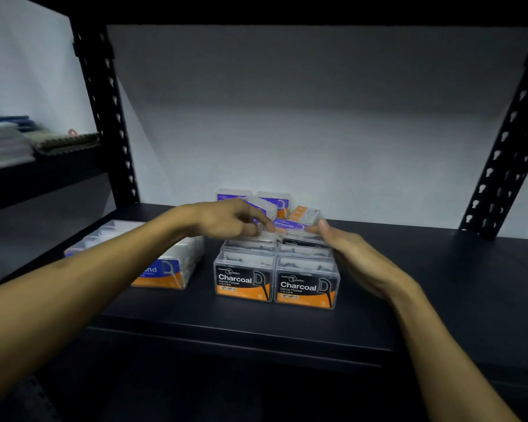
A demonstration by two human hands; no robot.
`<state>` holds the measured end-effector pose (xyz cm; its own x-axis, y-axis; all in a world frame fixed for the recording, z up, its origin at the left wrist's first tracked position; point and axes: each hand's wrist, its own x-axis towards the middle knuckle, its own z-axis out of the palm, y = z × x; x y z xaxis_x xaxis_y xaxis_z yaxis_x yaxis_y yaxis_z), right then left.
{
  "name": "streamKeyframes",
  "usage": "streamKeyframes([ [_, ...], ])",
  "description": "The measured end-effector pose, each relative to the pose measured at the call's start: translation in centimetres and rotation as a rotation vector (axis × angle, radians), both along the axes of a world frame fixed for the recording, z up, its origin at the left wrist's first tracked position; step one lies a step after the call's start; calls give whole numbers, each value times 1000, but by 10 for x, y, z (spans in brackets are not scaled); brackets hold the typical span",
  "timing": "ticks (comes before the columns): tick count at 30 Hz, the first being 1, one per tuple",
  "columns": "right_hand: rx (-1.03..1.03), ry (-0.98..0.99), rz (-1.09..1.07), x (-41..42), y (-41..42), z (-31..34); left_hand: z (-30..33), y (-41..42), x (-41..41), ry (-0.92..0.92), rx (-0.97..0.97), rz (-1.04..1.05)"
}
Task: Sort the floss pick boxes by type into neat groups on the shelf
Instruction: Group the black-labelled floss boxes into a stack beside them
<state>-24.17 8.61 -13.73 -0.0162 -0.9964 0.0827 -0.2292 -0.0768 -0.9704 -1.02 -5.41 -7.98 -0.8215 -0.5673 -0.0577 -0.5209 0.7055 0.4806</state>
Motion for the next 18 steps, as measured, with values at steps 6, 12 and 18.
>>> streamKeyframes([
  [6, 32, 48, 67, 6, 6, 0, -12, 37, 6, -8, -205, 38],
  [12, 79, 131, 138, 9, 12, 4, -36, 54, 7, 118, -247, 157],
  [18, 26, 103, 67, 14, 13, 4, -49, 53, 6, 307, -203, 263],
])
